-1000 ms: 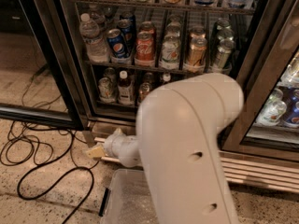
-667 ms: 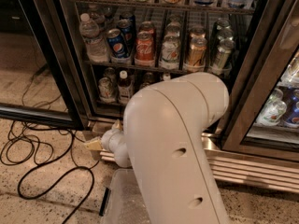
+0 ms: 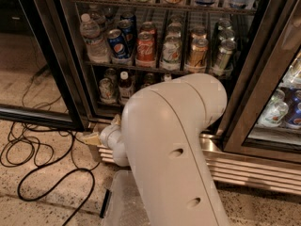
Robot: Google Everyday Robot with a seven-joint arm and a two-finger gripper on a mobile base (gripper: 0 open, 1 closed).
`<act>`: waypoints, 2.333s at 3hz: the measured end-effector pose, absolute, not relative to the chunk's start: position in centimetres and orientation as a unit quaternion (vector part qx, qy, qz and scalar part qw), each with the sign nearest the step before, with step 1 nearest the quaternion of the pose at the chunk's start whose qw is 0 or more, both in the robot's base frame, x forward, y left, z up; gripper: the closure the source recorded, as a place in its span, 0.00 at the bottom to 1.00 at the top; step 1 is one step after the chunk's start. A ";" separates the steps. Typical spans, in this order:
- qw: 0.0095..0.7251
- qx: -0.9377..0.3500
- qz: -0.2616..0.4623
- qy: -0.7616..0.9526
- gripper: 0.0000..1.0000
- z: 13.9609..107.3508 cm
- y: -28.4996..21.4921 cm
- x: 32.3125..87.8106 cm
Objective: Pick 7up can from bottom shelf of fridge
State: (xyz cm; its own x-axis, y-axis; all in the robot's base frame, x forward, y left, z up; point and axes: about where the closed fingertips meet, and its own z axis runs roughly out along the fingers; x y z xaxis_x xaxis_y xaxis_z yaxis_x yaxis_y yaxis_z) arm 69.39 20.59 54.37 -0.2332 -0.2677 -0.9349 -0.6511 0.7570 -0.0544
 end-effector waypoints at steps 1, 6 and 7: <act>0.550 -0.300 0.179 0.758 0.00 54.4 21.0 69.7; 0.700 -0.208 0.106 0.675 0.21 59.3 21.9 77.3; 0.709 -0.199 0.085 0.671 0.26 59.8 20.8 78.0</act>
Offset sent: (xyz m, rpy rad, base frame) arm 0.0691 0.0213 0.0363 0.1034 -0.3147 -0.1645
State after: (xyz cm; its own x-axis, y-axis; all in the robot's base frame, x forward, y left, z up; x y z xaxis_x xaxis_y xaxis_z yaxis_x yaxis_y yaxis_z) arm 78.03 20.84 59.75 0.0840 -0.1464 -0.9856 -0.3872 0.9066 -0.1677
